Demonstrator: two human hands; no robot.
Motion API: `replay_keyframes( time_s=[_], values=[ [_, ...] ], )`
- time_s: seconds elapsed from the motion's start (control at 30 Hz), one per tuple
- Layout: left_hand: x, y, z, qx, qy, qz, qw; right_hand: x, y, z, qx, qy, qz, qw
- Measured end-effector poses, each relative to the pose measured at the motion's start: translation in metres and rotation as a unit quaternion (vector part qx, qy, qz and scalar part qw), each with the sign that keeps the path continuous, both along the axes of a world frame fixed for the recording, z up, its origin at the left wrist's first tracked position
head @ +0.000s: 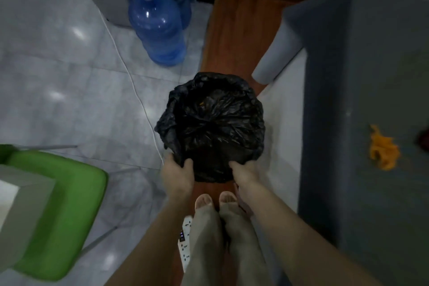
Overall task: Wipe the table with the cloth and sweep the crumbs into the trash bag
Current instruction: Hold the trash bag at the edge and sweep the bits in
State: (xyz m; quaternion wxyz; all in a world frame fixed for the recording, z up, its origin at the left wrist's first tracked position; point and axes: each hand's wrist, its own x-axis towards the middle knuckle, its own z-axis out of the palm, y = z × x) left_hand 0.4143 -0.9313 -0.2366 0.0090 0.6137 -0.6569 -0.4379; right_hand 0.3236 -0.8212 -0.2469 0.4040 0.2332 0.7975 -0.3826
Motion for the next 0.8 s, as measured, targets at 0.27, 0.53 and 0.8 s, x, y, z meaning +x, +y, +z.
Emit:
replay_keyframes(
  time_s=[0.27,0.53,0.8],
  values=[
    [-0.003,0.025,0.109,-0.073,0.03,-0.049,0.996,0.013,0.026,0.173,-0.106,0.309,0.293,0.899],
    [0.008,0.044,0.134,-0.098,0.02,-0.07,0.992,-0.061,0.224,0.221,0.096,0.534,0.238,0.805],
    [0.013,0.057,0.147,-0.091,0.016,-0.051,0.994,-0.137,0.265,0.18,0.319,0.413,0.341,0.782]
  ],
)
